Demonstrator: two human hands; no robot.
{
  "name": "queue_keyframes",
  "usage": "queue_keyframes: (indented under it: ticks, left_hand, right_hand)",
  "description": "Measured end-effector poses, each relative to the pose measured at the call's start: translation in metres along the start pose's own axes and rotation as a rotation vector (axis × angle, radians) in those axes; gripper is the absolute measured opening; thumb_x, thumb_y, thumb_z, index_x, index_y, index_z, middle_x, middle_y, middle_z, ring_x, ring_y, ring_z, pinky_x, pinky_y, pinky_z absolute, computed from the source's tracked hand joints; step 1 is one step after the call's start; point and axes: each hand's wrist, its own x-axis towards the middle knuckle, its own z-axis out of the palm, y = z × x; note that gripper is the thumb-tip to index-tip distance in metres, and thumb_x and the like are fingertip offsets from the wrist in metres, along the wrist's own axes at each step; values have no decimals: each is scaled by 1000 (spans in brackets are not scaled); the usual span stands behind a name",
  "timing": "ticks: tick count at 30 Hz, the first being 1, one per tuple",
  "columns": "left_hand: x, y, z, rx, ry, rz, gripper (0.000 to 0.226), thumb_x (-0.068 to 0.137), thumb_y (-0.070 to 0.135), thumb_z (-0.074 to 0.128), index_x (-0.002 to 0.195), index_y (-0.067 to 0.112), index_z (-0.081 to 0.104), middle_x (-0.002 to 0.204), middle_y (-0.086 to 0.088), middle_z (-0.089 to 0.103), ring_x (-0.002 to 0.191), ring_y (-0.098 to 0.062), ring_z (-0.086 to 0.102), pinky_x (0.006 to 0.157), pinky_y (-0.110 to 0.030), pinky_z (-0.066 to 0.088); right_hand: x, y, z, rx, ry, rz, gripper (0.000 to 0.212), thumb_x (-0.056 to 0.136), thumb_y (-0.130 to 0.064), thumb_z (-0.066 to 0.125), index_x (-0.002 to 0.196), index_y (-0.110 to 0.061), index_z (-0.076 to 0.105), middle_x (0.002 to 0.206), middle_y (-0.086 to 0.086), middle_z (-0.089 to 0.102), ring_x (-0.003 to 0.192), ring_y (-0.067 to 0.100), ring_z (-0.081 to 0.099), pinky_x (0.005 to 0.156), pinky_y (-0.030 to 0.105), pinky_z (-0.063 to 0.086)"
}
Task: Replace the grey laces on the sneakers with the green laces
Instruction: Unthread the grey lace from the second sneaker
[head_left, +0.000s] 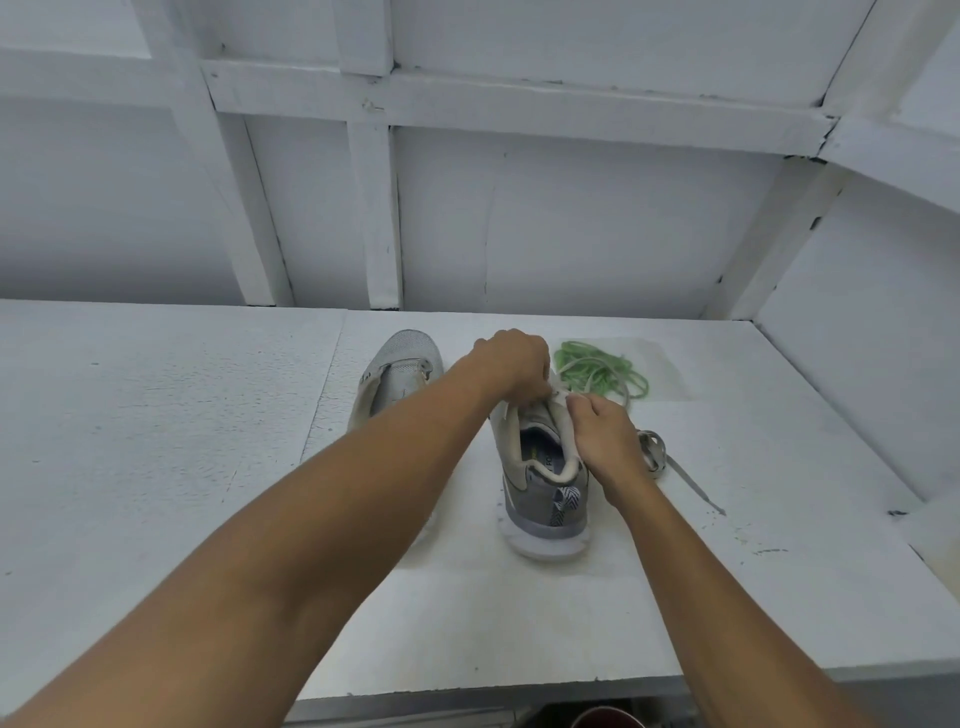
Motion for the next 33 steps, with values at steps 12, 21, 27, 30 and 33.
queue_keyframes:
  ticks: [12,21,27,30,33]
  left_hand:
    - [0,-44,-50,209,298,-276,26,92,19,47,114,9,55,116,-12,59,109,-31,54,83,-37,38]
    - [-3,13,-2,40,-12,67,15,91,25,54,105,23,61,104,1,59,106,-23,53,93,-42,31]
    - [2,-1,-31,261,194,24,26,86,6,48,104,21,59,103,-1,61,106,-24,55,100,-47,26]
    - [2,-25,-64,330,332,-105,31,81,1,48,106,16,59,97,-7,59,104,-29,55,101,-48,27]
    - [2,-34,-69,309,271,-161,31,89,15,53,120,16,57,109,-9,56,112,-30,51,102,-49,30]
  right_hand:
    - [-1,2,1,34,4,7,32,97,-28,42,68,-15,43,65,3,43,64,19,39,61,34,29]
    - [-1,2,0,42,4,13,39,96,-29,43,72,1,48,70,16,51,67,20,43,62,34,32]
    - [-1,3,0,38,11,1,35,97,-28,43,68,-9,46,67,9,47,67,20,42,61,34,30]
    - [0,4,1,40,15,1,33,97,-28,43,66,-15,43,66,5,44,65,19,39,60,34,28]
    - [0,3,1,38,20,2,33,97,-27,43,66,-15,41,65,4,43,64,19,38,60,34,28]
